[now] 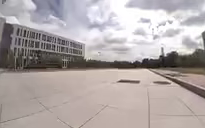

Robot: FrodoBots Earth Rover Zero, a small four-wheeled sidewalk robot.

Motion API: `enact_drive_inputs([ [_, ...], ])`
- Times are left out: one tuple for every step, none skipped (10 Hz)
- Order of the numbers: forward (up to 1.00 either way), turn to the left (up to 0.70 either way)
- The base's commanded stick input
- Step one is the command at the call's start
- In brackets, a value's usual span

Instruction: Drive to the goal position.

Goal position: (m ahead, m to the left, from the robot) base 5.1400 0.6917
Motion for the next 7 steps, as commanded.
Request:
enact_drive_inputs([
  [0.7, 0.0],
  [0.7, 0.0],
  [0.7, 0.05],
  [0.7, 0.03],
  [0.7, 0.0],
  [0.7, 0.0],
  [0.7, 0.09],
])
